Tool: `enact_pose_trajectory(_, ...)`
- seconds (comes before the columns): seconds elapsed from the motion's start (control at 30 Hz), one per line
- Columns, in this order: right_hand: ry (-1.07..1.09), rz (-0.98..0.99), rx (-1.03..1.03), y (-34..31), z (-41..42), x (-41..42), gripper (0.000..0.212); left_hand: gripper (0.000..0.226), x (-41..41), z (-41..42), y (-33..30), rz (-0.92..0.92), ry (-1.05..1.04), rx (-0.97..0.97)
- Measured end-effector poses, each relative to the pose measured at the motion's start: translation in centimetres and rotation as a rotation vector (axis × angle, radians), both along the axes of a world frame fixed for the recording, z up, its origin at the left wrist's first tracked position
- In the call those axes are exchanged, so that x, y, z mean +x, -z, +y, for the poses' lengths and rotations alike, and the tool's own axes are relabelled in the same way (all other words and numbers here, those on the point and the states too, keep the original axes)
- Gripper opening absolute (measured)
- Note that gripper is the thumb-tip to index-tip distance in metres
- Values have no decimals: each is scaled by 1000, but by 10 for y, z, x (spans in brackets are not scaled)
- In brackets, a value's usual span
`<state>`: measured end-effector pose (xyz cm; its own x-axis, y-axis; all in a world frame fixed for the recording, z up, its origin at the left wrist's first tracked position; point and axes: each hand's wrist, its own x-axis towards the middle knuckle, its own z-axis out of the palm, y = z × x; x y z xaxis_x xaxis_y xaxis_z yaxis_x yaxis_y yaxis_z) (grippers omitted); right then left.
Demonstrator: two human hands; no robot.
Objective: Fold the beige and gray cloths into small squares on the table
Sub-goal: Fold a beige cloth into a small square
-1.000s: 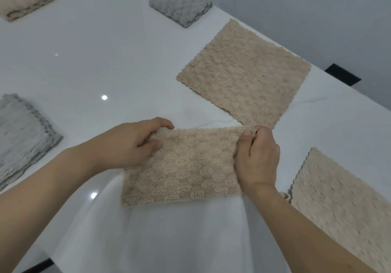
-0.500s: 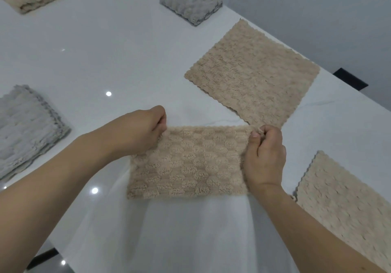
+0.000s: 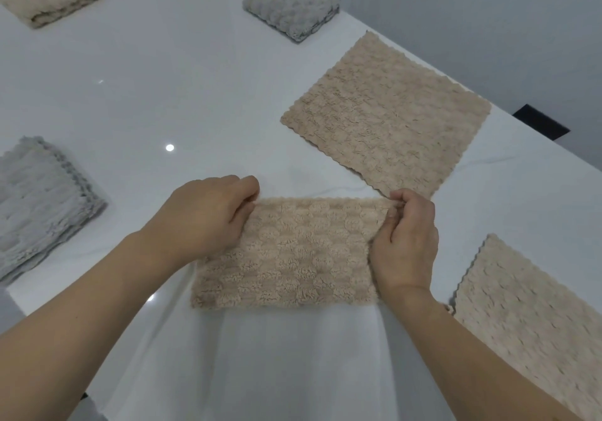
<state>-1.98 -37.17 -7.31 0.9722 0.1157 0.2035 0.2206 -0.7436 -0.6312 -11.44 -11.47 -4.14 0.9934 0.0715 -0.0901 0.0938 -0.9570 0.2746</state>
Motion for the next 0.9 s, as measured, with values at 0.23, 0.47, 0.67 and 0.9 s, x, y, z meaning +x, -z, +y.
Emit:
enact_pose_trajectory(0.23, -7, -13, -46, 0, 0, -1, 36, 33, 19, -80, 0, -209, -203, 175)
enact_pose_trajectory(0.47, -8, -34, -110, 1, 1, 0, 38, 49, -9, -59, 34, -69, -106, 3)
enact_pose_trajectory(0.67, -19, -62, -161, 3, 1, 0, 40, 30, -37, 1, 32, -214, -139, -96)
enact_pose_trajectory(0.9, -17, -70, -135, 4, 1, 3, 33, 16, -34, -4, 31, -357, -228, -176)
